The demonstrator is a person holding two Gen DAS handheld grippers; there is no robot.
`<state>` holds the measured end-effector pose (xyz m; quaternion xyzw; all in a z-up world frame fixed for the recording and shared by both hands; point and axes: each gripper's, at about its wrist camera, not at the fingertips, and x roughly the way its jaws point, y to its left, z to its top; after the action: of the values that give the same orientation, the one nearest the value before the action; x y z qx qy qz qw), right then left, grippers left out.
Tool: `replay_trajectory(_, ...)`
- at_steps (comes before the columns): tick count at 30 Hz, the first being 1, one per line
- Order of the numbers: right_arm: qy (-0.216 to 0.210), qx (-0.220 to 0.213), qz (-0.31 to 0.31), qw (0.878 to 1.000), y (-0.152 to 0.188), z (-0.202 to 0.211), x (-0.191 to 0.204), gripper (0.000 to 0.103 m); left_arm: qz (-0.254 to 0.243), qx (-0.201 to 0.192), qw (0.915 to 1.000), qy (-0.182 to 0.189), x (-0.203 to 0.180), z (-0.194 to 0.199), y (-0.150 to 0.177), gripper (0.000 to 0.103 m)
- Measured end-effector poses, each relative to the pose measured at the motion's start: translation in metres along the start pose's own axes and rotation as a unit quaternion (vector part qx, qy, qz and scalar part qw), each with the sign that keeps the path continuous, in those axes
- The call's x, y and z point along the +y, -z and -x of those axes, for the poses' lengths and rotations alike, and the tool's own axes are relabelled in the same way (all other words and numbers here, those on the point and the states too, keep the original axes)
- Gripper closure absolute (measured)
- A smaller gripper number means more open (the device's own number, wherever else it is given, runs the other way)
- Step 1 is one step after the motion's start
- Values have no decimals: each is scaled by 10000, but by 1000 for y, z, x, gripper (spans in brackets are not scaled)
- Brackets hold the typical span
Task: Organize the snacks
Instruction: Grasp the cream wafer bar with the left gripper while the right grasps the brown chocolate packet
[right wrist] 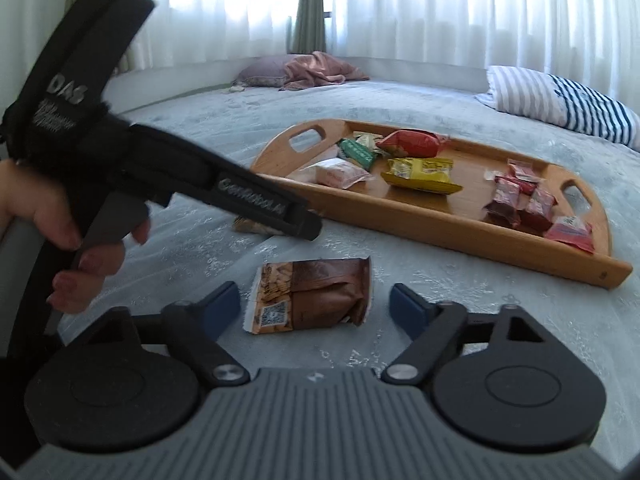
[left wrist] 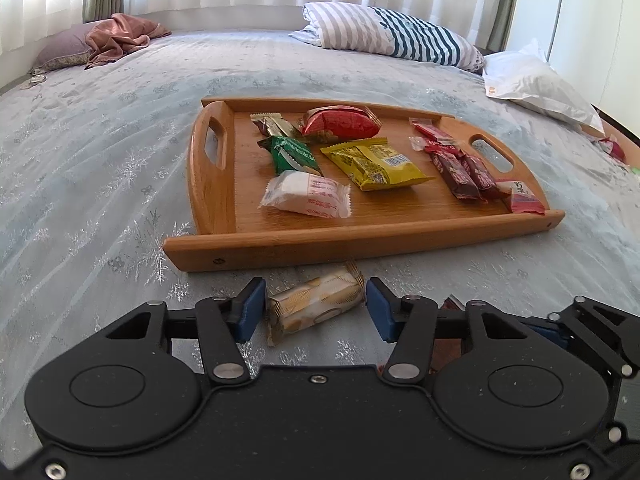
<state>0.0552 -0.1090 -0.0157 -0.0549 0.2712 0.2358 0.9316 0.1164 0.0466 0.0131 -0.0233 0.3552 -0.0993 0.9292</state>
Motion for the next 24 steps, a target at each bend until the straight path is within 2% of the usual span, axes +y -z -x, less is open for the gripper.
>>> replay_trajectory(2, 60, -33, -18, 10000, 1, 1, 0, 31, 53, 15, 10000, 19, 0, 2, 0, 52)
replay_trajectory(5, 107, -61, -23, 9999, 2, 3, 0, 37, 118, 24, 9999, 45, 1, 5, 1, 52)
replay_trajectory(24, 774, -150, -770, 9939, -3, 13, -35, 50, -35, -172, 9998, -30, -9, 19, -7, 53)
